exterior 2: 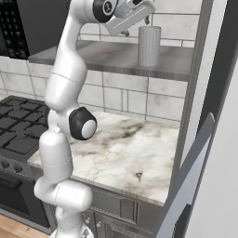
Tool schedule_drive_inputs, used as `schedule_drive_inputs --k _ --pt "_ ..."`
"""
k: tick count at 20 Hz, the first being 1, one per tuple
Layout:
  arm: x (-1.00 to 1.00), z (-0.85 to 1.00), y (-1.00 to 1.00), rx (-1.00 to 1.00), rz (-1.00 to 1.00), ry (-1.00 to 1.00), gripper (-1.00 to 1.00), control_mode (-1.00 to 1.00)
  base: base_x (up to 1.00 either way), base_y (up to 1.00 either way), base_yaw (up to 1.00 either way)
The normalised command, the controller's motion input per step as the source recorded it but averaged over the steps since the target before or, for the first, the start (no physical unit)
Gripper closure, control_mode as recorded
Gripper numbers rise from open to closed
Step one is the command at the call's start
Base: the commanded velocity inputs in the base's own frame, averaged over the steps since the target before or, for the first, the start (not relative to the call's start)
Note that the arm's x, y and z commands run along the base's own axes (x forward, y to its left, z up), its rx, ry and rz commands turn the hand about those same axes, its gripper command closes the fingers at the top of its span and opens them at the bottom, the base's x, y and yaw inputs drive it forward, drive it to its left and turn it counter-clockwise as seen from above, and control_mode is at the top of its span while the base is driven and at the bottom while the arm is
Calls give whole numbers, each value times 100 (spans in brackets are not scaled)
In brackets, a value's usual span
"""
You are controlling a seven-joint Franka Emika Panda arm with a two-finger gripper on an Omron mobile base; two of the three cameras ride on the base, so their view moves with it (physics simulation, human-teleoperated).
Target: There is a bowl on the dining counter. Grab a lemon wedge from the fridge and place it in the bowl. Then get the liquor bottle and glass cup from the cabinet and place them next to the bowl.
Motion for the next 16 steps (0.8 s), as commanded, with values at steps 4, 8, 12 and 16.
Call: schedule_drive_inputs --k 4,8,12,16 --pt "17 -11 -9 -1 0 -8 -100 -100 0 0 0" --pt "3 -9 -9 -6 0 0 -100 -100 0 0 0" --pt "0 -7 -10 -4 0 0 -100 -100 0 0 0" --pt "0 -4 -2 -1 0 0 -100 -100 0 0 0"
